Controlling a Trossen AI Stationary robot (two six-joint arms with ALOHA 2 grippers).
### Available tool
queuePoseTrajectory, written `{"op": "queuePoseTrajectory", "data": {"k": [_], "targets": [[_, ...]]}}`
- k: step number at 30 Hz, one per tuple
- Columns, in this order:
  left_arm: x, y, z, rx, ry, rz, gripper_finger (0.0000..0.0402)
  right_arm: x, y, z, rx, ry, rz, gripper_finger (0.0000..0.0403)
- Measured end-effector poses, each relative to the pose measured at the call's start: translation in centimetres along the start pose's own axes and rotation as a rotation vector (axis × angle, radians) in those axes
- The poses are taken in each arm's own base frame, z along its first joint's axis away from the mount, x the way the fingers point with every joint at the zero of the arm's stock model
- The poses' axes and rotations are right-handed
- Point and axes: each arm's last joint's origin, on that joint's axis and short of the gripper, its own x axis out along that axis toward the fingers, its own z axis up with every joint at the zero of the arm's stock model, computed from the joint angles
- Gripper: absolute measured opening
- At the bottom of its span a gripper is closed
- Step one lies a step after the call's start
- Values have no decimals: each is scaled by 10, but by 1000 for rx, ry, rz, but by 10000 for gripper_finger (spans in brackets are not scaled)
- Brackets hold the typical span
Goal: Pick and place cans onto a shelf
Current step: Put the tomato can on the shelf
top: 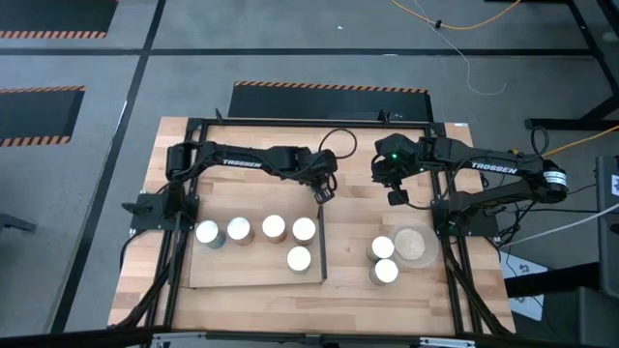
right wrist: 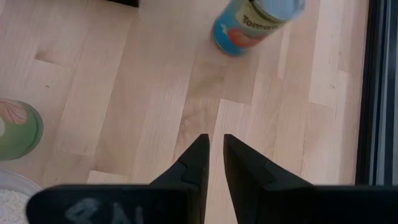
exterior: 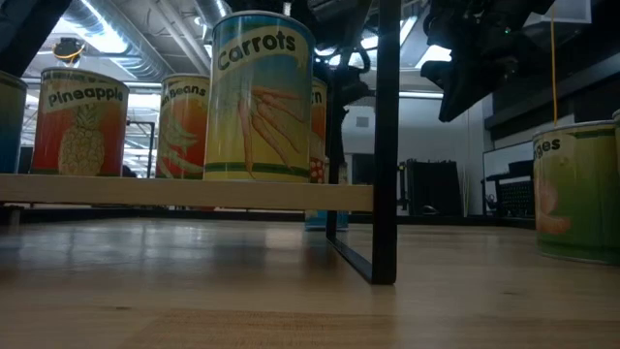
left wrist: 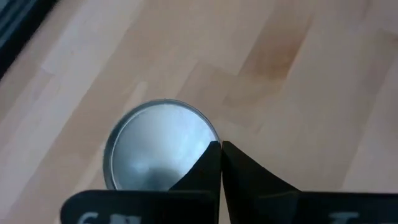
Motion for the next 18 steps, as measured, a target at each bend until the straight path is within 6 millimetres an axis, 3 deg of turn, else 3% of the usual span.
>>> {"op": "queuePoseTrajectory", "data": {"k": [8, 18], "targets": [[-32, -7, 4, 30, -50, -29, 0, 0, 0, 0, -1, 0, 0, 53], [-94, -9, 5, 53, -125, -85, 0, 0, 0, 0, -1, 0, 0, 53]]}}
